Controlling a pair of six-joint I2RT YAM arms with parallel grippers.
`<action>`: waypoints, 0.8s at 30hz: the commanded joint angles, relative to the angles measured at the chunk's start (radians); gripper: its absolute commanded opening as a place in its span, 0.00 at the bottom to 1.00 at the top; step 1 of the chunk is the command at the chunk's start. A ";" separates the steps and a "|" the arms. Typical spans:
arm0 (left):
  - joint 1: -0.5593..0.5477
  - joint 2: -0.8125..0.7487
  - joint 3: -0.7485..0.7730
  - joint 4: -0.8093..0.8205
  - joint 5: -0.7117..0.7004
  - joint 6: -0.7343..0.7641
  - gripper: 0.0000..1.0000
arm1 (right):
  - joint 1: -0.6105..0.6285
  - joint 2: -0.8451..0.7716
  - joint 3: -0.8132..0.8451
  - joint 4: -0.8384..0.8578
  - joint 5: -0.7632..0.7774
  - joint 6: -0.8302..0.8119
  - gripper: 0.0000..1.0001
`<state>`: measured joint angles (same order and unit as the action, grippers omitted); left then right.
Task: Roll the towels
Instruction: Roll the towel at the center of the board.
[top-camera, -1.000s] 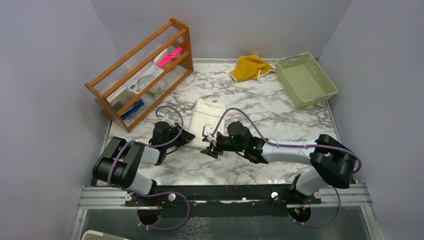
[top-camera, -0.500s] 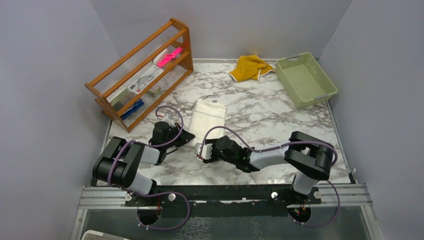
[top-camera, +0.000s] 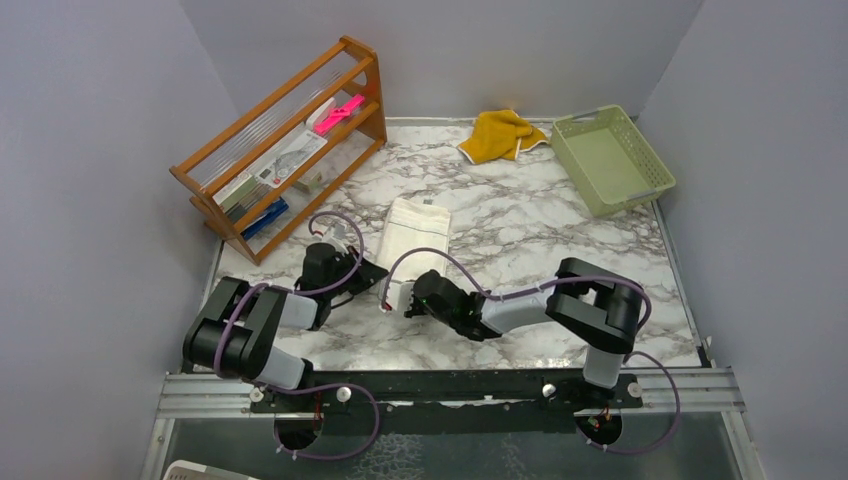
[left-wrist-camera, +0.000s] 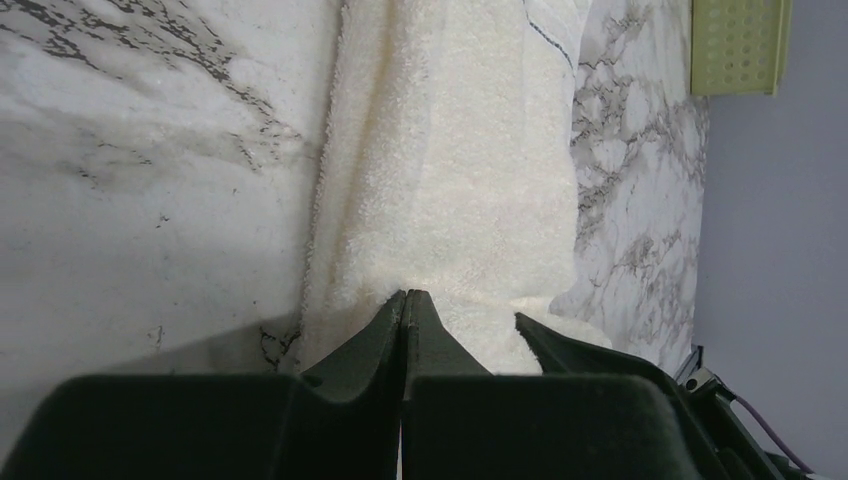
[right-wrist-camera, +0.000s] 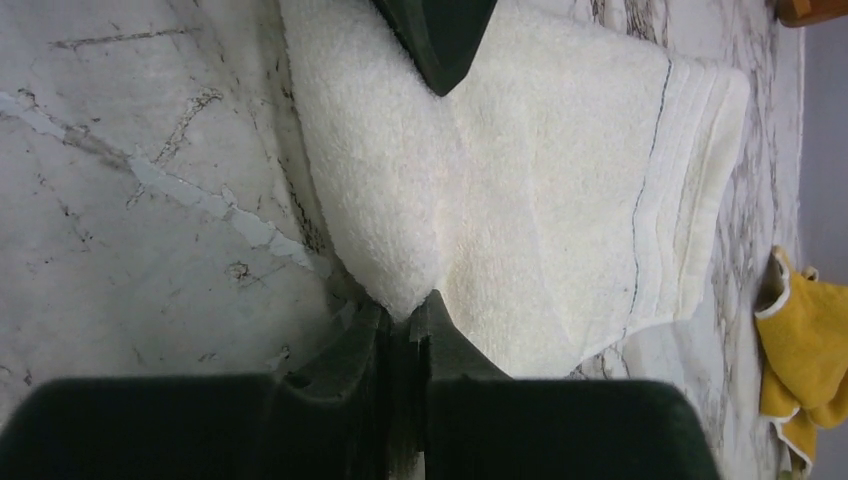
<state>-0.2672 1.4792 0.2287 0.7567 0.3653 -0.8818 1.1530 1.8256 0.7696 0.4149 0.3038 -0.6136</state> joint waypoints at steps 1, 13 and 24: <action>0.026 -0.085 -0.020 -0.116 0.033 -0.008 0.00 | -0.018 -0.011 0.027 -0.162 -0.010 0.129 0.01; 0.082 -0.655 0.202 -0.703 -0.121 0.144 0.22 | -0.263 -0.159 0.169 -0.458 -0.825 0.489 0.01; 0.079 -0.748 0.057 -0.483 0.066 0.094 0.21 | -0.507 0.145 0.343 -0.500 -1.276 0.824 0.01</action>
<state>-0.1898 0.7227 0.3389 0.1955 0.3439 -0.7719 0.6739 1.8698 1.0634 -0.0364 -0.7628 0.0425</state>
